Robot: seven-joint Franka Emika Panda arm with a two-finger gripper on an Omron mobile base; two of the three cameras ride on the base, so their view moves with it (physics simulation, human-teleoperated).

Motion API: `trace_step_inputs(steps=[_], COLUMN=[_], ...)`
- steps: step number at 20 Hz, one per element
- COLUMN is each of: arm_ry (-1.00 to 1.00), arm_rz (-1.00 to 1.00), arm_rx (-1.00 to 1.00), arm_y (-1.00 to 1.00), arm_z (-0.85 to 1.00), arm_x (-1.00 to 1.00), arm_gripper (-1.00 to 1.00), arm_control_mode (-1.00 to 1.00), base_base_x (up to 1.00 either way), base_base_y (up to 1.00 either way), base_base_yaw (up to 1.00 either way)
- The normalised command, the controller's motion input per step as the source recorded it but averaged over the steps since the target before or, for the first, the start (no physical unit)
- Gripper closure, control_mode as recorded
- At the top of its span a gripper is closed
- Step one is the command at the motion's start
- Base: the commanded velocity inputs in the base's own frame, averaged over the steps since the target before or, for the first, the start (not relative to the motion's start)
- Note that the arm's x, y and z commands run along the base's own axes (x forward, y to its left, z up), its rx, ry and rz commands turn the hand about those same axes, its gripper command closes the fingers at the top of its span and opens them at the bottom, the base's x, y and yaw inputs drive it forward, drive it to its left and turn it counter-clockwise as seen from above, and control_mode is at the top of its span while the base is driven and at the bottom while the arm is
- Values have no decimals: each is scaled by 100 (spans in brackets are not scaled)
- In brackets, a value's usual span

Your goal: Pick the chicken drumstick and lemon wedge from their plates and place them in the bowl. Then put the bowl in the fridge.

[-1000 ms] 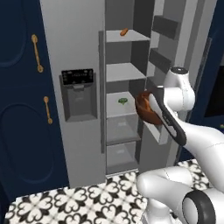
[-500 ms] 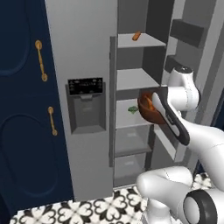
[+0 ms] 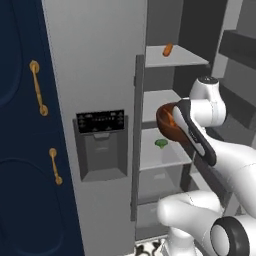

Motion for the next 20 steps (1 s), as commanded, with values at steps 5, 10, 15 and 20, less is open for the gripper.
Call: trace_step_inputs(steps=[5, 10, 15, 20], arm_ry=[0, 0, 0, 0], arm_rz=[0, 0, 0, 0], arm_rx=[0, 0, 0, 0], arm_y=[0, 0, 0, 0], arm_z=[0, 0, 0, 0], arm_x=[0, 0, 0, 0], arm_gripper=[100, 100, 100, 100], arm_control_mode=[100, 100, 100, 100], base_base_x=[37, 57, 46, 3], base_base_y=[-25, -11, -18, -11], base_base_yaw=[0, 0, 0, 0])
